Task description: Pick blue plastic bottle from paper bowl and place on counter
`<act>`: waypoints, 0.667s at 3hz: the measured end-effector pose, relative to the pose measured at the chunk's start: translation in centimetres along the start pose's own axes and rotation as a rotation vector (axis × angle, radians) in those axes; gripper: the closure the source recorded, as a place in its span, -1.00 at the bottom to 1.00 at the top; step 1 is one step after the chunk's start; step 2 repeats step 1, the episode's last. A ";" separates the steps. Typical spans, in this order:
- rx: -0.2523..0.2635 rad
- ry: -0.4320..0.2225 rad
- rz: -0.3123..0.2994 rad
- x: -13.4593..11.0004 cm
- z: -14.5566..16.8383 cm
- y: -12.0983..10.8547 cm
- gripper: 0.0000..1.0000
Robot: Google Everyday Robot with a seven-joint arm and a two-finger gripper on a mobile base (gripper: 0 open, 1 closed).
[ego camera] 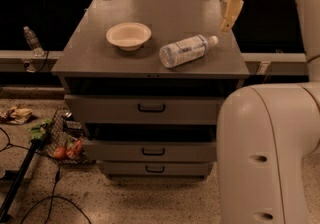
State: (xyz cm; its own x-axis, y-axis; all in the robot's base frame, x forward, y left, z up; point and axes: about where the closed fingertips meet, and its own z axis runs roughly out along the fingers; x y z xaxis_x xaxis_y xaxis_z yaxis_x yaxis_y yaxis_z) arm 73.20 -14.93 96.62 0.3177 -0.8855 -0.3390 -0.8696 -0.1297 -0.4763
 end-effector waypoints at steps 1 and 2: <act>0.011 -0.001 -0.001 0.0 0.6 -0.5 -1.00; 0.011 -0.001 -0.001 0.0 0.6 -0.5 -1.00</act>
Offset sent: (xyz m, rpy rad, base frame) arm 0.0000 0.0000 0.0000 0.0000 0.0000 0.0000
